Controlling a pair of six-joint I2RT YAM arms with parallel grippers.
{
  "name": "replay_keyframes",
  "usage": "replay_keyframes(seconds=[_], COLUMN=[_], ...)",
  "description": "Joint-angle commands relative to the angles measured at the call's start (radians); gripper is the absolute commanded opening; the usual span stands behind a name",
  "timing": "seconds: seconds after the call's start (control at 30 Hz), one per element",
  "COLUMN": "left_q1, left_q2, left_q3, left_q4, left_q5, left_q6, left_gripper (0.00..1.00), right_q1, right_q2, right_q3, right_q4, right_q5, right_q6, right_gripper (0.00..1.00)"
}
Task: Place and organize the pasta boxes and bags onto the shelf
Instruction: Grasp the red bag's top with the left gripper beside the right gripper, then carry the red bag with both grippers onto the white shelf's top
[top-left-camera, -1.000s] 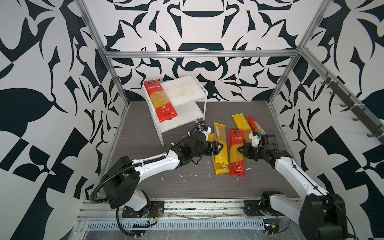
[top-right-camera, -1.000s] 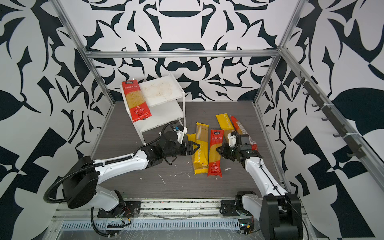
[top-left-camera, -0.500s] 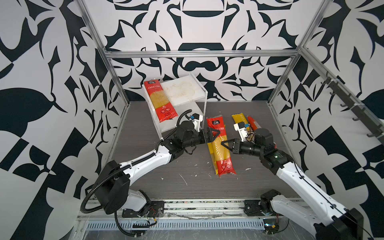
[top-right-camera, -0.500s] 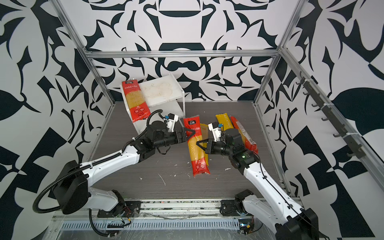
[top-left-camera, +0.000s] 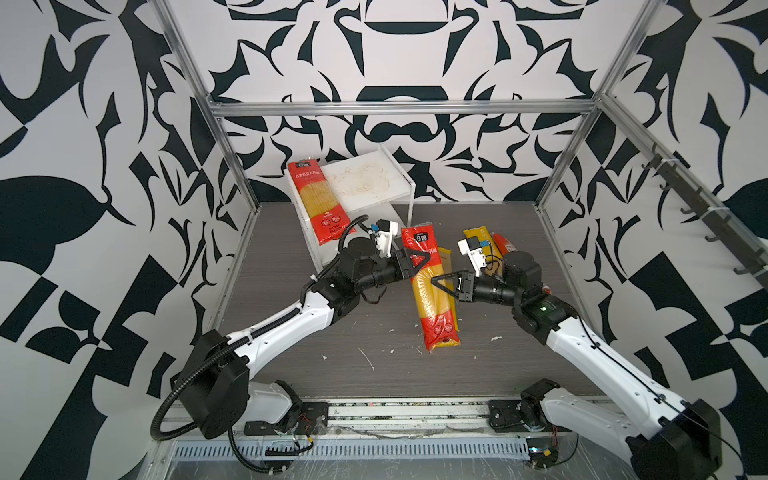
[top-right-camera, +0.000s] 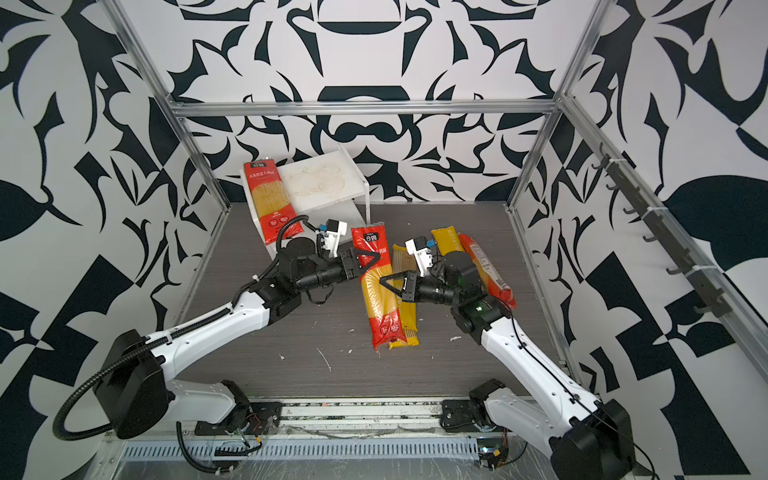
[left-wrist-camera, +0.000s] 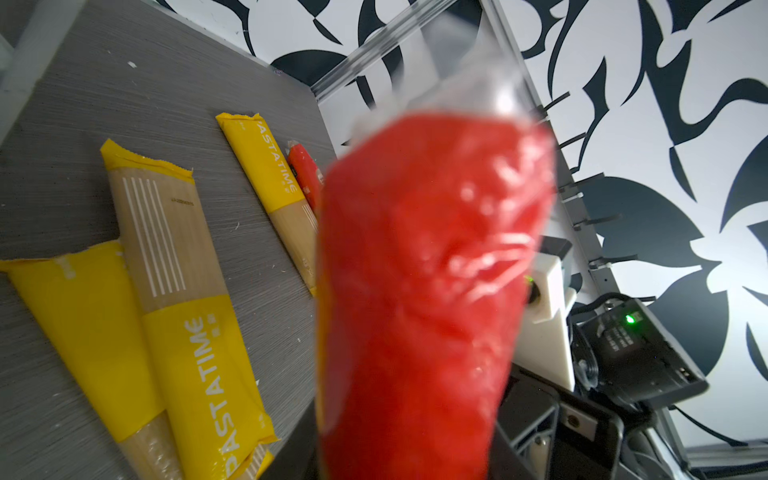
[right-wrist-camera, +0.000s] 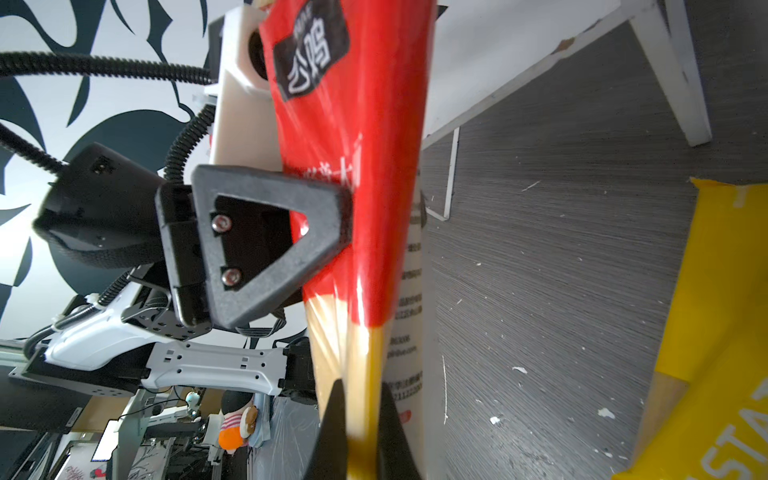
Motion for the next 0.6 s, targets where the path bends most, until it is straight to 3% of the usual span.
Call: replay_keyframes(seconds=[0.0,0.23,0.4,0.57], left_q1=[-0.003,-0.003,-0.003,-0.002], left_q2=[-0.037,-0.051,-0.052,-0.048], left_q3=[0.022,0.068,0.109,0.151], left_q4=[0.058,0.069,0.087,0.125], left_q5=[0.012,-0.001,-0.005,-0.007], left_q6=[-0.017,-0.02,-0.011,-0.019], left_gripper=[0.31,0.22,0.2,0.16], right_q1=[0.007,0.007,0.004,-0.028], right_q2=[-0.014,-0.051,-0.092,-0.136], right_q3=[0.043,-0.006,-0.01,-0.052], right_q4=[0.195,0.202,0.052,-0.048], right_q5=[-0.049,-0.049,-0.024,0.009], right_q6=[0.041,0.044,-0.053,-0.127], right_gripper=[0.06,0.3,0.51,0.62])
